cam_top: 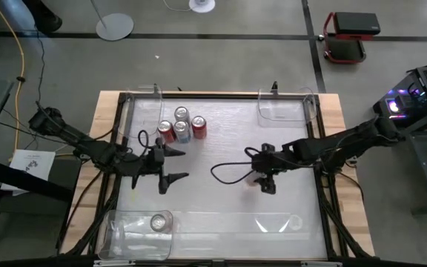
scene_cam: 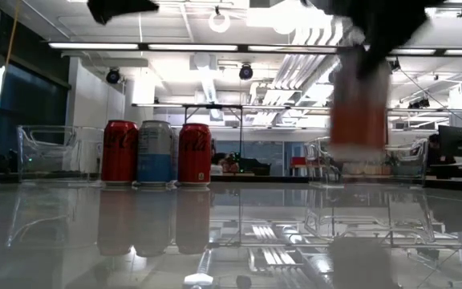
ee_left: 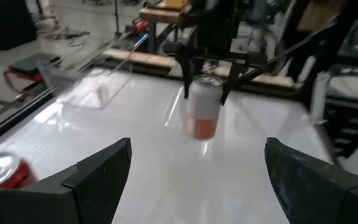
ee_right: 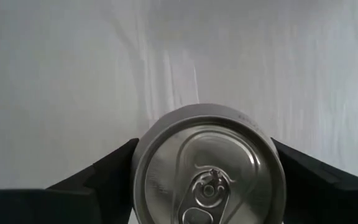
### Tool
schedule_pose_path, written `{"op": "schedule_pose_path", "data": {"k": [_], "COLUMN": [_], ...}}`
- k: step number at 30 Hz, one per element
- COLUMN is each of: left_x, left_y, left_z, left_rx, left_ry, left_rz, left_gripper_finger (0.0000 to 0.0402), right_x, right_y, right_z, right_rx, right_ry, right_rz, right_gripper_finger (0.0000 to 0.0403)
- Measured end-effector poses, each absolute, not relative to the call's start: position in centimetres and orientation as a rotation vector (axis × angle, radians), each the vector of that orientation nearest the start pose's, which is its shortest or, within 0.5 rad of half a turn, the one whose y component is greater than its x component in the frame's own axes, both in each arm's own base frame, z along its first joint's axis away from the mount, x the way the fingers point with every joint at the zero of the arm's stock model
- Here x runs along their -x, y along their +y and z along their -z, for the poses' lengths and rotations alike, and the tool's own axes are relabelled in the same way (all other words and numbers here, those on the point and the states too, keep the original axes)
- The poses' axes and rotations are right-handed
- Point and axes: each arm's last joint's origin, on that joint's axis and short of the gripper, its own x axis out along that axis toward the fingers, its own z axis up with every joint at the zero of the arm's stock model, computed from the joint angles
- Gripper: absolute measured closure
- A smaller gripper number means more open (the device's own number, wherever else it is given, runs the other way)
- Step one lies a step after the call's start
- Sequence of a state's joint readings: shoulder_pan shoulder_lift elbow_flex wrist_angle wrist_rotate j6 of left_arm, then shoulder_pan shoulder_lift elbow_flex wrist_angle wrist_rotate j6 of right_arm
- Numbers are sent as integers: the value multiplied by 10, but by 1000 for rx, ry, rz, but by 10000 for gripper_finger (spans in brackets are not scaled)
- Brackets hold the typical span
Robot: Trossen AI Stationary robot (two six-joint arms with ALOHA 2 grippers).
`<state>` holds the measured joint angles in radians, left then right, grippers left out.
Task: Sort soda cans
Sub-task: Put the right orange and white soda can into the bottom transparent bin
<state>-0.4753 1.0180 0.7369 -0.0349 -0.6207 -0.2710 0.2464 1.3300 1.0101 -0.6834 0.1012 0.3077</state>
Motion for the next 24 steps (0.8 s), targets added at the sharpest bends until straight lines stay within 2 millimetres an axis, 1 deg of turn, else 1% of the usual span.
{"op": "schedule_pose_path", "data": {"k": [3,6,7,9,13,16,18,21,23,24], "left_x": [-199,-194,-192,-187,-179,-174,-172,-170,-170,-170], "left_y": [-95,-103,-107,-114,-131,-144,-152,-163,-171,-174], "left_z": [-299,-302,-302,-303,-299,-294,-288,-278,-271,-267], "left_rx": [82,82,93,128,209,251,271,306,331,340], "left_ry": [234,240,246,251,269,287,309,338,354,366], "left_rz": [-170,-162,-144,-101,-40,-26,-36,-49,-51,-52], "left_gripper_finger": [55,55,55,55,55,55,55,55,55,55], "right_x": [-269,-291,-298,-313,-347,-373,-390,-411,-423,-427], "right_y": [80,106,114,130,164,183,195,211,221,224], "right_z": [-278,-297,-302,-306,-304,-306,-298,-279,-271,-270], "right_rx": [-78,-54,-49,-39,-19,-18,-2,41,47,41], "right_ry": [973,925,910,907,909,891,919,978,986,983], "right_rz": [-10,-45,-51,-60,-99,-117,-124,-136,-137,-132], "right_gripper_finger": [120,120,120,120,120,120,120,120,120,120]}}
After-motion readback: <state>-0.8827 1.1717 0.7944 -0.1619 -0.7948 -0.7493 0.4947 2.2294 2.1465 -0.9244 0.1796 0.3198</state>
